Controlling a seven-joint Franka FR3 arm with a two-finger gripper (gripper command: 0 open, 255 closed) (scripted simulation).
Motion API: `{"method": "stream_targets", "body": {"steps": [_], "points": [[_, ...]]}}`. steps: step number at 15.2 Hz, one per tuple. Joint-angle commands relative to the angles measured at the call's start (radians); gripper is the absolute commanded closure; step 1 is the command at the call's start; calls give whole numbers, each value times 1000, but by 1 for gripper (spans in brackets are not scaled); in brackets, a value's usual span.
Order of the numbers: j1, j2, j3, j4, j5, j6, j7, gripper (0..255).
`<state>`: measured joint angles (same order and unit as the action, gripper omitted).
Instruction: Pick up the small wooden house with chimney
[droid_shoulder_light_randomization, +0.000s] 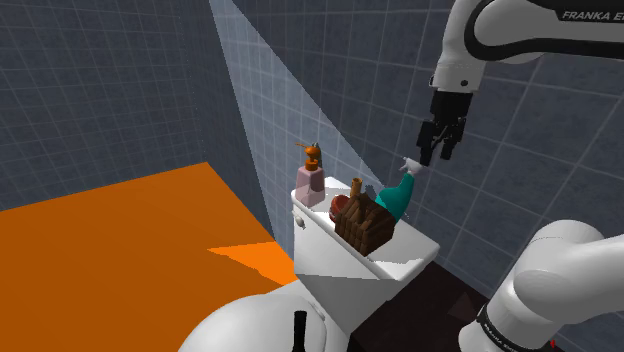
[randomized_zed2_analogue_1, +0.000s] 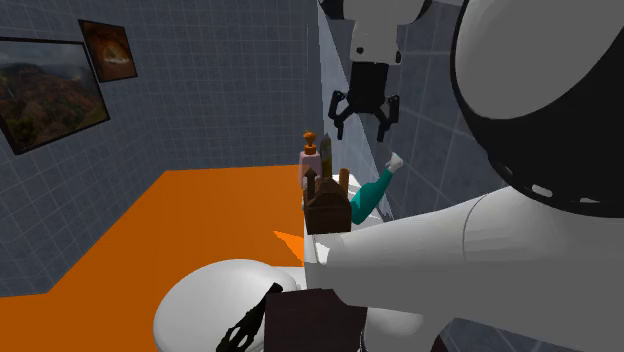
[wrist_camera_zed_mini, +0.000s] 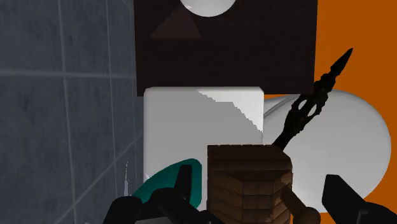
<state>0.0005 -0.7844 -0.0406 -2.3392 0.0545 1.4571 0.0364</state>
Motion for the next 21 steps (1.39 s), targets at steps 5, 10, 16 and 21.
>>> {"method": "stream_targets", "body": {"steps": [5, 10, 16, 21], "points": [[6, 30, 118, -63, -2, 155, 116, 0], [-1, 122, 267, -99, -35, 344, 274, 0], [-39, 268, 418, -96, -122, 520, 460, 0], [-41, 287, 429, -149, -126, 589, 478, 0]]}}
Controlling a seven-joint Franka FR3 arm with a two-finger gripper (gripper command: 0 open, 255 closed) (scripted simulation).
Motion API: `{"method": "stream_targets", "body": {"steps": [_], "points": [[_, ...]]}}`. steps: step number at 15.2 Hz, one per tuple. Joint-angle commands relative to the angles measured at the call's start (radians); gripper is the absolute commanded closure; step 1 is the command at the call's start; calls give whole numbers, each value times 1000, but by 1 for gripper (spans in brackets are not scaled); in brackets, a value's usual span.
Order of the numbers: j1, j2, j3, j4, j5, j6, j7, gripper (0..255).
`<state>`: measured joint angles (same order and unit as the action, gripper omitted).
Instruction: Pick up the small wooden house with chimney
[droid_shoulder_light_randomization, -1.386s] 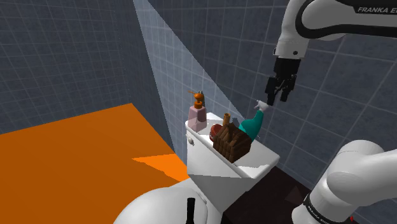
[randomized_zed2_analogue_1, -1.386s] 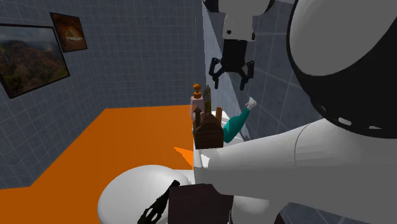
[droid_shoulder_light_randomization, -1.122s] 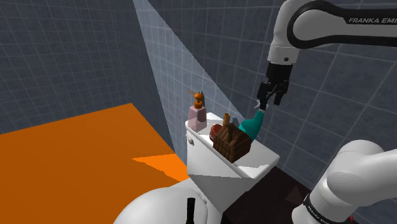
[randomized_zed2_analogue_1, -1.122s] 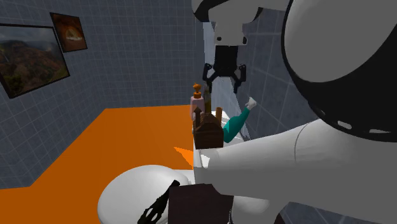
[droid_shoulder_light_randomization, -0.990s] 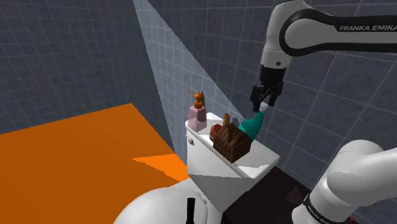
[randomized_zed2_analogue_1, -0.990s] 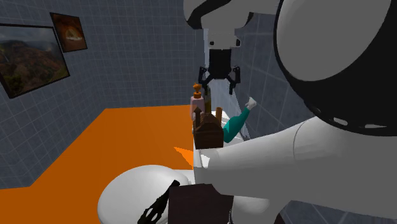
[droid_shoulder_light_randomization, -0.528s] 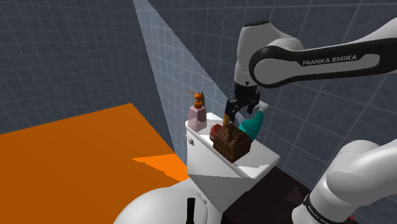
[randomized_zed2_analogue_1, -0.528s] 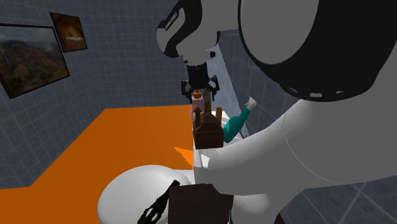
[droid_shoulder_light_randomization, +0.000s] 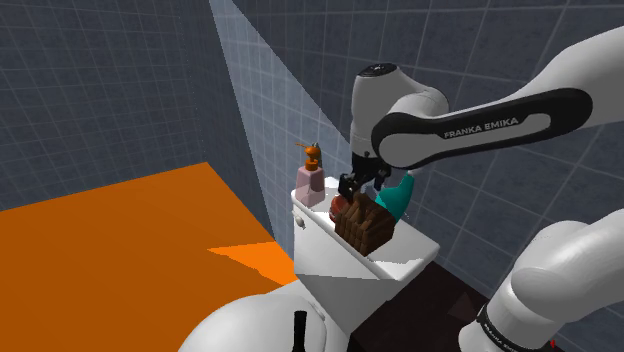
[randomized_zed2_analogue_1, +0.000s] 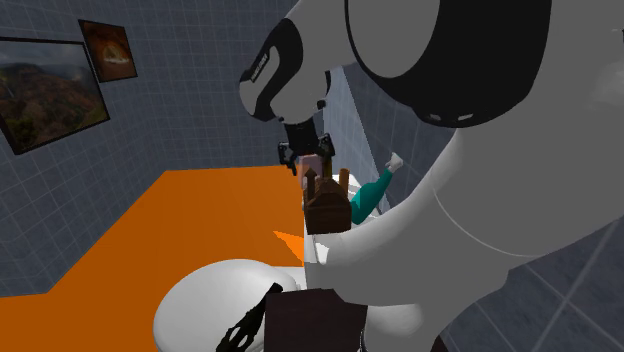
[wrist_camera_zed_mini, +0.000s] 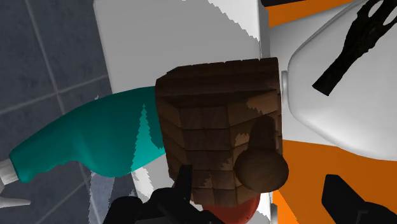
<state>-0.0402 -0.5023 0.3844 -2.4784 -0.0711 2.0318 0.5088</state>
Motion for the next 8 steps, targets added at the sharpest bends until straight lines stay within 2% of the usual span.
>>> {"method": "stream_targets", "body": {"steps": [1, 3, 4, 8], "points": [[-1, 9, 6, -20, -2, 29, 9, 0], [-1, 12, 7, -26, -3, 37, 12, 0], [-1, 10, 6, -26, -3, 36, 10, 255], [-1, 9, 6, -27, -3, 36, 10, 255]]}}
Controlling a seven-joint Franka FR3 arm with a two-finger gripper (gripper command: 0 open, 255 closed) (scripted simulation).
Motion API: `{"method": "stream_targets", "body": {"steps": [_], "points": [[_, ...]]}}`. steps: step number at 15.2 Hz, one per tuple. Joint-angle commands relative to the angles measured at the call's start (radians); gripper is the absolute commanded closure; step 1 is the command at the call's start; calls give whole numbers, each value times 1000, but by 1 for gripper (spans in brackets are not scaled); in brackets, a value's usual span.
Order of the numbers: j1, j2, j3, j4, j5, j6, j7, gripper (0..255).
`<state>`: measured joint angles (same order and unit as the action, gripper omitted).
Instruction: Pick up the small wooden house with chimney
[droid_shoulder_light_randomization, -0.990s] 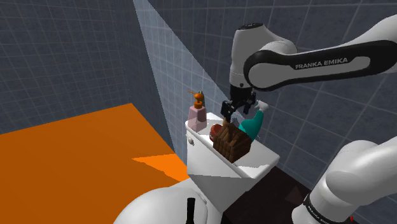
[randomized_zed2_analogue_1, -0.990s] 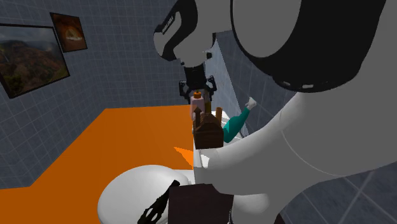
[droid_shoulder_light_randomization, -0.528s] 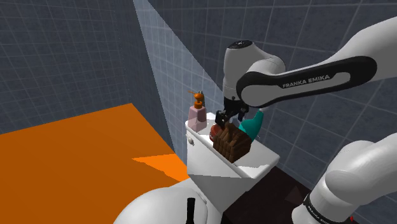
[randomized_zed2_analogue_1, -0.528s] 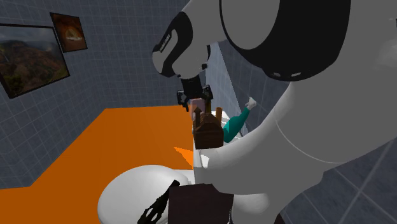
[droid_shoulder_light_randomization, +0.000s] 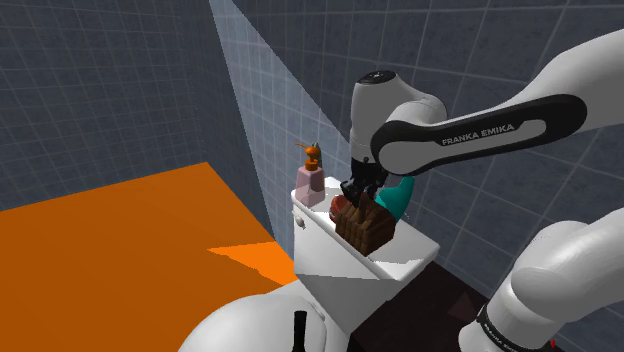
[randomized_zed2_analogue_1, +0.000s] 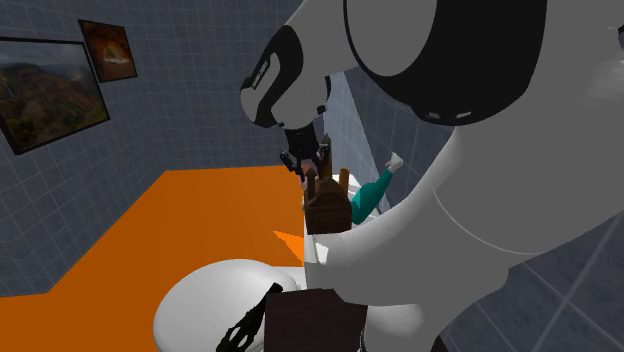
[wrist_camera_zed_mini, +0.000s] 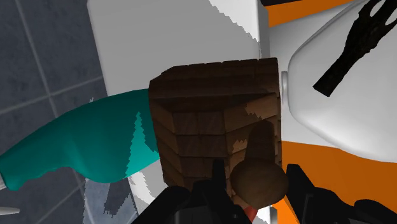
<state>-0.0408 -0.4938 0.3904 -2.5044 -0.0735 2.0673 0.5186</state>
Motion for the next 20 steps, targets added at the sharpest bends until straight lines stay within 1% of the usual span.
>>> {"method": "stream_targets", "body": {"steps": [1, 5, 20], "points": [[0, 1, 0, -1, 0, 1, 0, 255], [0, 3, 1, 0, 0, 1, 2, 255], [0, -40, -27, 168, 7, -204, -47, 255]]}}
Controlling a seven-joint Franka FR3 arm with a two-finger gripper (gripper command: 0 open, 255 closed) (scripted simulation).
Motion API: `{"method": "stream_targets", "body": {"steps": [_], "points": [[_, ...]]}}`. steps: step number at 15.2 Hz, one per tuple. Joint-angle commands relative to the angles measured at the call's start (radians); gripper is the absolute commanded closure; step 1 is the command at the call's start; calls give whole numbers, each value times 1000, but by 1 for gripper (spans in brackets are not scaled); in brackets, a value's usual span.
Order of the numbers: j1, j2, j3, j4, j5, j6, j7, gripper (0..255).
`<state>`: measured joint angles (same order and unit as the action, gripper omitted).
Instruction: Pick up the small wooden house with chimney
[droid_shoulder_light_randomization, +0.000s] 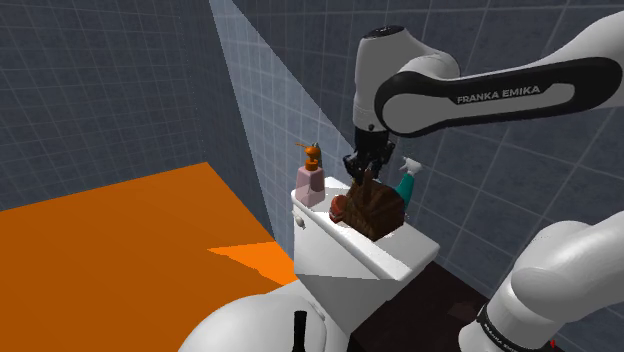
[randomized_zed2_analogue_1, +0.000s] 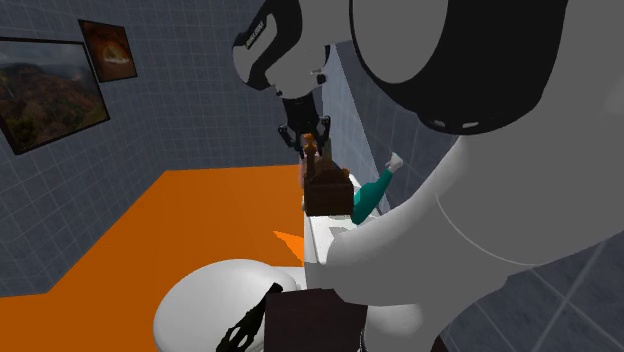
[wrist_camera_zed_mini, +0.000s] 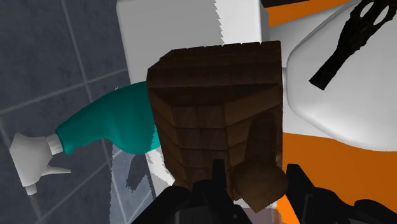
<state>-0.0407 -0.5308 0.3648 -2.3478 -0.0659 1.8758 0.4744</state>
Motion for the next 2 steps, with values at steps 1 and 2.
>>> {"method": "stream_targets", "body": {"steps": [1, 2], "points": [[0, -3, -2, 13, 0, -14, -3, 255], [0, -3, -2, 13, 0, -14, -3, 255]]}}
